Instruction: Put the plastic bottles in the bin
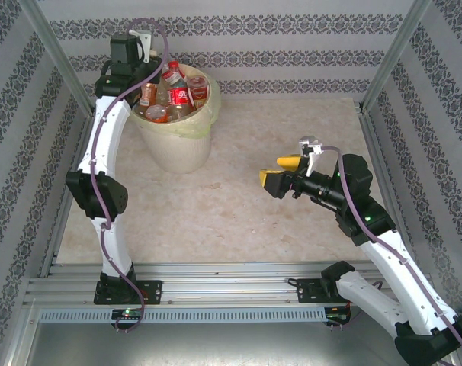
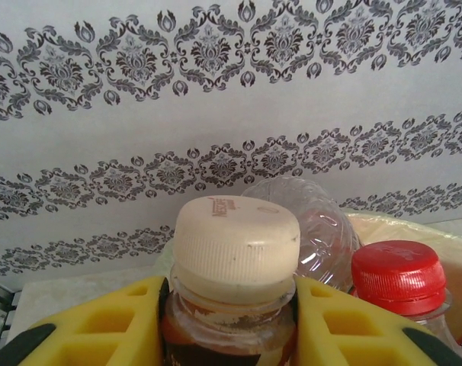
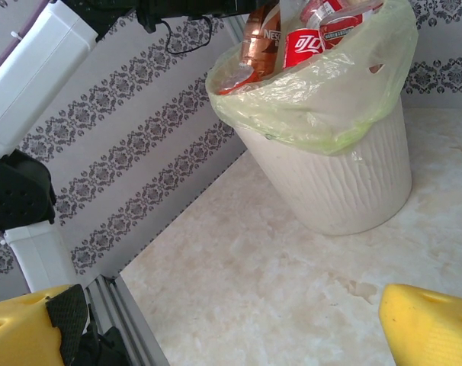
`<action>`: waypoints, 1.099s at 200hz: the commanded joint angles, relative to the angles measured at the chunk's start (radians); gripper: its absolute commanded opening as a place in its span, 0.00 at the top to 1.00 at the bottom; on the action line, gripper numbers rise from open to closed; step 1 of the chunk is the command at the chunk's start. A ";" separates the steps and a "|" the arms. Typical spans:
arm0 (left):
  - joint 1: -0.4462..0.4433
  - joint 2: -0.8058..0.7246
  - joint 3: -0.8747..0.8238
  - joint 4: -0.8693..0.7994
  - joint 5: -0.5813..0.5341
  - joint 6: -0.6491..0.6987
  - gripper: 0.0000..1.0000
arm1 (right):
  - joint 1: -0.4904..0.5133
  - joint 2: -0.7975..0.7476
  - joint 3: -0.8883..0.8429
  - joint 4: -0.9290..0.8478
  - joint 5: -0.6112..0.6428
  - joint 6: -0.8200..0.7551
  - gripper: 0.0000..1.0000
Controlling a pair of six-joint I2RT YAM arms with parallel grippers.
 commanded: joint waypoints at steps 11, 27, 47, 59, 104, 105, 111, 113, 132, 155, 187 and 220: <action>0.010 -0.028 -0.030 -0.056 -0.044 -0.023 0.60 | 0.013 -0.007 0.016 0.003 0.009 0.001 0.02; 0.009 -0.036 -0.035 -0.058 -0.068 -0.024 0.60 | 0.013 -0.006 0.015 0.003 0.011 0.000 0.02; 0.009 -0.047 -0.034 -0.061 -0.059 -0.014 0.59 | 0.012 -0.001 0.013 0.006 0.012 0.002 0.02; 0.009 -0.049 -0.019 -0.073 -0.052 -0.007 0.58 | 0.012 0.000 0.011 0.010 0.009 0.003 0.02; 0.010 -0.041 0.055 -0.141 -0.085 0.022 0.62 | 0.014 -0.002 0.010 0.014 0.008 0.008 0.02; 0.009 -0.041 0.056 -0.142 -0.086 0.023 0.62 | 0.014 -0.003 0.010 0.013 0.008 0.008 0.02; 0.009 -0.042 0.059 -0.145 -0.087 0.028 0.62 | 0.014 -0.004 0.010 0.012 0.008 0.008 0.02; 0.009 -0.043 0.061 -0.145 -0.087 0.029 0.62 | 0.014 -0.005 0.010 0.012 0.008 0.007 0.02; 0.009 -0.040 0.079 -0.168 -0.086 0.033 0.62 | 0.015 -0.008 0.008 0.013 0.008 0.009 0.02; 0.009 -0.036 0.090 -0.191 -0.079 0.027 0.62 | 0.014 -0.010 0.008 0.013 0.008 0.012 0.02; 0.009 -0.016 0.086 -0.214 -0.053 0.012 0.57 | 0.017 -0.010 0.009 0.015 0.006 0.015 0.02; 0.009 -0.004 0.058 -0.175 0.019 -0.038 0.31 | 0.016 -0.006 0.012 0.010 0.008 0.013 0.02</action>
